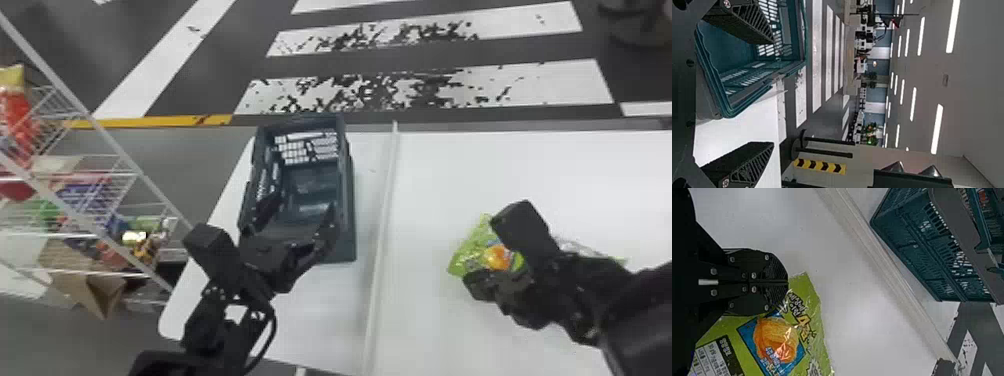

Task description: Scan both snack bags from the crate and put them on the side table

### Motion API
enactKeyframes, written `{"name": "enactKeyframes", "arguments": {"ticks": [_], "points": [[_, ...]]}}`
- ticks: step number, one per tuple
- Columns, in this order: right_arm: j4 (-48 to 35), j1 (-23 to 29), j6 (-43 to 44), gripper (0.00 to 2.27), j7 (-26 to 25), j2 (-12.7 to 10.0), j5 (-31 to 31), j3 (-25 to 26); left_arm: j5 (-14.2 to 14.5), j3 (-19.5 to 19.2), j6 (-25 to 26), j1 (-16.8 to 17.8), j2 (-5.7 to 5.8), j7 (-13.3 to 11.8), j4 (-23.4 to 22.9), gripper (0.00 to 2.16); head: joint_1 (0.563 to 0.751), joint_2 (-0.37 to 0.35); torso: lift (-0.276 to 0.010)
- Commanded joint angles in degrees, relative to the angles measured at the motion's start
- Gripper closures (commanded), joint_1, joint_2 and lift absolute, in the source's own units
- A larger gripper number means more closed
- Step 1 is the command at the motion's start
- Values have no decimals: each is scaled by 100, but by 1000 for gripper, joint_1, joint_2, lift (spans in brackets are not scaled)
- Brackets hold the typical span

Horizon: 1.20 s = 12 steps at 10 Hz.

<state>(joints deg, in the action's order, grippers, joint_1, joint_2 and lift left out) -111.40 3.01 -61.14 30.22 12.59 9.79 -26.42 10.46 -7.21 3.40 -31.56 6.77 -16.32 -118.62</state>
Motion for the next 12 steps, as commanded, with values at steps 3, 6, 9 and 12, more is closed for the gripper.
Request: {"name": "enactKeyframes", "arguments": {"ticks": [3,6,9,12], "points": [[584,-459,18,2246,-298,-248,190,-38,0,0,60,10,43,-20,-30,83,695,259,-87],[971,-697,71,2246,-702,-266,296,-3,26,-8,60,-8,70,-20,-47,83,695,227,-87],[1129,-723,89,2246,-755,-231,340,137,35,0,78,-8,79,-20,-47,83,695,195,-87],[1269,-758,176,2246,-746,-160,375,269,44,0,78,1,87,-20,-38,83,695,170,-87]]}}
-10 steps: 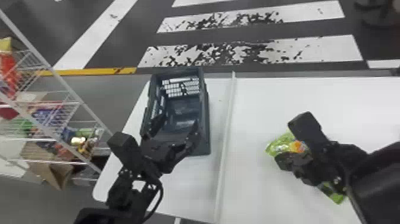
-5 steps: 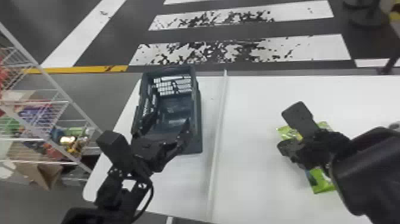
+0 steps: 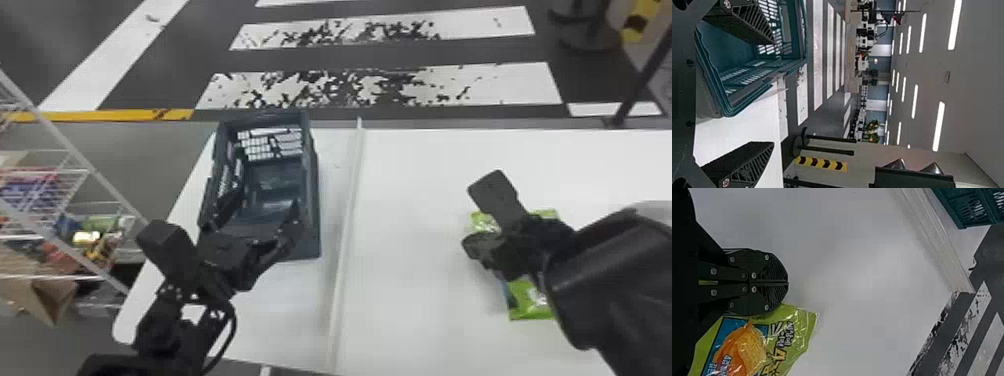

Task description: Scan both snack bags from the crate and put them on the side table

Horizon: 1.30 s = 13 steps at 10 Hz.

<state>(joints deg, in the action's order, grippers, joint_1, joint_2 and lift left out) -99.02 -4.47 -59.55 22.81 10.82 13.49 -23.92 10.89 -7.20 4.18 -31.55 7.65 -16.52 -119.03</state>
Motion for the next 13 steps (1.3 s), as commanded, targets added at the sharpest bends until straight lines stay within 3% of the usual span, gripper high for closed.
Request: {"name": "enactKeyframes", "arguments": {"ticks": [1,4,7,9,11,13], "points": [[67,-28,70,2246,4,34,22,63,1,0,0,9,0,0,2,83,695,160,-87],[102,-54,70,2246,119,122,39,142,10,-9,0,9,0,-9,11,83,695,138,-87],[-662,420,-158,2246,400,263,-66,239,10,-9,0,9,-9,-9,20,83,695,141,-87],[-1436,886,-281,2246,505,421,-268,582,10,-9,0,26,-9,-9,46,83,695,150,-87],[-2447,1325,-545,2246,540,500,-567,1267,10,0,18,44,-9,-18,73,83,695,141,-87],[-2473,1396,-615,2246,532,553,-576,1716,10,0,18,53,-9,-27,99,83,695,96,-87]]}}
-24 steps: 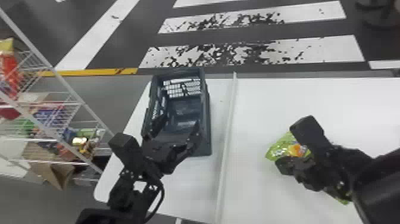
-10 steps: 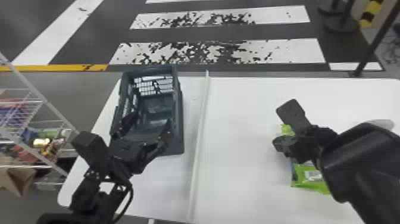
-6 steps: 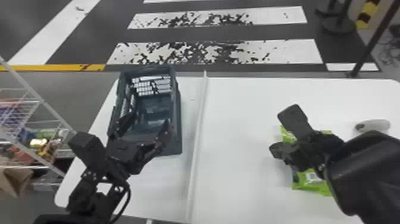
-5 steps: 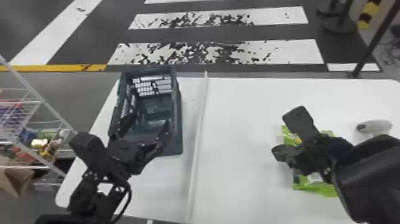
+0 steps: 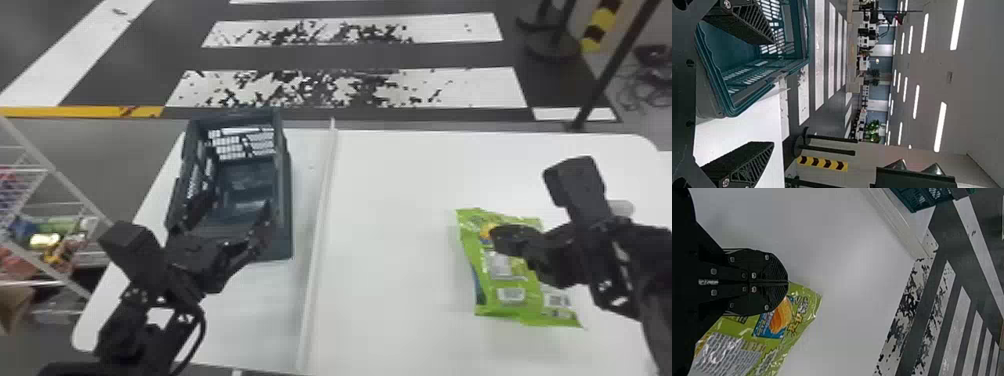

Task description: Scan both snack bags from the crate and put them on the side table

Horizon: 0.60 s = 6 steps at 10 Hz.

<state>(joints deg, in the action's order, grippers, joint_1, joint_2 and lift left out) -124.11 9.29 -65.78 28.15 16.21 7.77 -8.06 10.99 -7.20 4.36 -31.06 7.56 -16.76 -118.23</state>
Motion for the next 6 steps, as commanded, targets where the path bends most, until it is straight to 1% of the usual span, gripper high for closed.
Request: {"name": "enactKeyframes", "arguments": {"ticks": [1,4,6], "points": [[273,47,183,2246,-46,23,23,138,9,8,0,21,0,-11,37,83,695,66,-87],[1064,205,869,2246,-187,14,225,42,35,52,0,47,0,-20,72,83,695,20,-87],[1346,275,1203,2243,-266,-21,217,-73,35,52,18,56,0,-29,81,83,695,19,-87]]}}
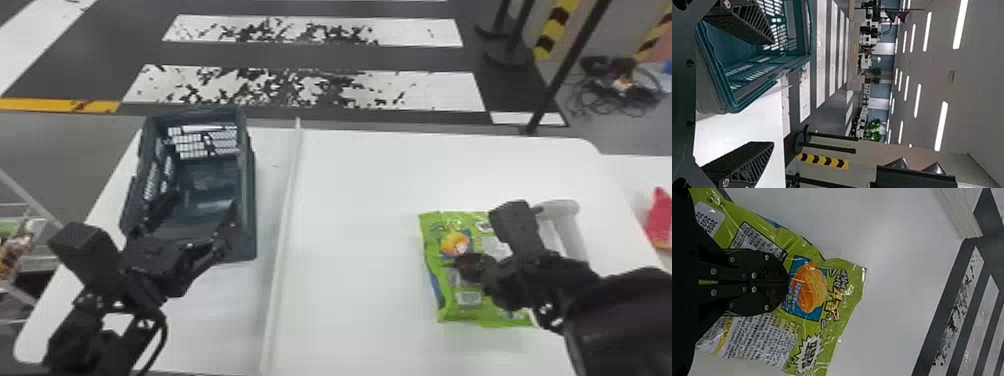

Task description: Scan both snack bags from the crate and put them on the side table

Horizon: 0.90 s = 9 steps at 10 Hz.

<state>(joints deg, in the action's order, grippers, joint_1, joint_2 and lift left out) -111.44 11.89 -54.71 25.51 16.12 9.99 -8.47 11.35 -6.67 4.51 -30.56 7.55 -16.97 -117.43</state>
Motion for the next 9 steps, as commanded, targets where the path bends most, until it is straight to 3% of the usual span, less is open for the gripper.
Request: {"name": "enactKeyframes", "arguments": {"ticks": [1,3,6,9], "points": [[131,15,149,2246,-28,-22,-6,-58,-1,7,2,6,-8,-8,1,83,695,25,-87],[-45,15,131,2246,-37,-22,-6,21,-1,-1,2,6,-8,-8,1,83,695,32,-87],[-1108,279,-203,2246,-28,-22,-164,241,-1,-1,2,6,-17,-8,1,83,695,27,-87],[-1117,437,-133,2246,24,-39,-278,-199,-1,7,2,6,-17,-8,19,83,695,59,-87]]}}
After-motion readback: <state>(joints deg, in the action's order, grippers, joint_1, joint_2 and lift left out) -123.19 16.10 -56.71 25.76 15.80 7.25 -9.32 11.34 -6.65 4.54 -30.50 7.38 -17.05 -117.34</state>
